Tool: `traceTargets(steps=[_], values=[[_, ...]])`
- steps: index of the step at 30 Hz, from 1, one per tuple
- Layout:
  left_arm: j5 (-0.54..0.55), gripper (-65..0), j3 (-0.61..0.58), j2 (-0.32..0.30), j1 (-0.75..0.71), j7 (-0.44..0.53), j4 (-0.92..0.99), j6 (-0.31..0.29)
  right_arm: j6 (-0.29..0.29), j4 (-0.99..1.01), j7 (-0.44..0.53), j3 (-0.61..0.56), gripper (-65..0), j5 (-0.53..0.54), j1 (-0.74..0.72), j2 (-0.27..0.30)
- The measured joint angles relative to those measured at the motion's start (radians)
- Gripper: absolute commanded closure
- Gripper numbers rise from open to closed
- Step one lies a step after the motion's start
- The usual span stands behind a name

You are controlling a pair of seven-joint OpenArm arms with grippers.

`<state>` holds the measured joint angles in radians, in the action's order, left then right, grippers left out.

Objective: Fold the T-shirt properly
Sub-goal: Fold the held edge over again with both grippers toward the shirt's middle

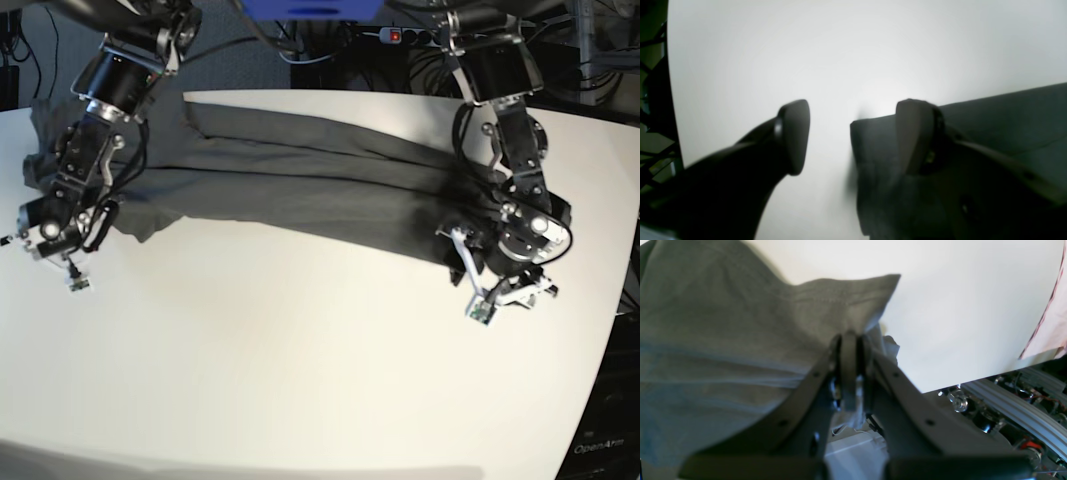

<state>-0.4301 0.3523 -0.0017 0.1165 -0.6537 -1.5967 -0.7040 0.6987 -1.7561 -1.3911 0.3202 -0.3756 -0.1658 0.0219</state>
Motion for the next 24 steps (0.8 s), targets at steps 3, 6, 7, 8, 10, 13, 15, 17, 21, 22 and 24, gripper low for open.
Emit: traceTargets(steps=[3,6,7,8,10,13,15,17,21,22,24], values=[[-0.002,-40.2,0.002,-0.001,0.000,-0.001,0.000,0.000,0.000,0.000,0.000,0.003,-0.7,0.000,0.019,0.000],[-0.004,-40.2,0.003,-0.001,0.000,-0.001,0.000,0.000,0.000,0.000,-0.003,0.003,-0.7,0.000,0.025,-0.003],[-0.004,-40.2,0.003,0.000,0.000,-0.001,0.000,0.000,0.000,0.000,-0.003,0.003,-0.7,0.000,0.024,-0.003],[-0.004,-40.2,0.003,0.000,0.000,0.000,0.000,0.000,0.000,0.000,-0.001,0.003,-0.7,-0.001,0.027,-0.006],[-0.004,-40.2,0.003,0.000,0.002,-0.001,0.000,0.000,0.000,0.000,0.003,0.003,-0.7,0.000,0.049,-0.011],[-0.005,-40.2,0.003,-0.001,0.002,-0.001,0.000,0.000,0.000,0.007,0.000,0.004,-0.7,0.000,0.078,-0.019],[-0.004,-40.2,0.003,0.000,0.003,-0.001,0.000,0.000,0.000,0.028,0.000,0.006,-0.7,-0.001,0.083,-0.017],[-0.004,-40.2,0.003,0.000,0.002,0.000,0.000,0.001,0.000,0.036,0.005,0.013,-0.7,0.000,0.098,-0.017],[-0.005,-40.2,0.003,-0.001,0.002,-0.001,0.000,0.001,0.000,0.036,0.002,0.058,-0.7,-0.002,0.140,-0.019],[-0.005,-40.2,0.003,-0.001,0.002,-0.001,0.000,0.001,0.000,0.036,0.003,0.069,-0.7,-0.001,0.148,-0.018],[-0.003,-40.2,0.002,0.000,0.004,0.002,0.013,0.000,0.000,0.036,0.003,0.080,-0.7,0.000,0.158,-0.018]])
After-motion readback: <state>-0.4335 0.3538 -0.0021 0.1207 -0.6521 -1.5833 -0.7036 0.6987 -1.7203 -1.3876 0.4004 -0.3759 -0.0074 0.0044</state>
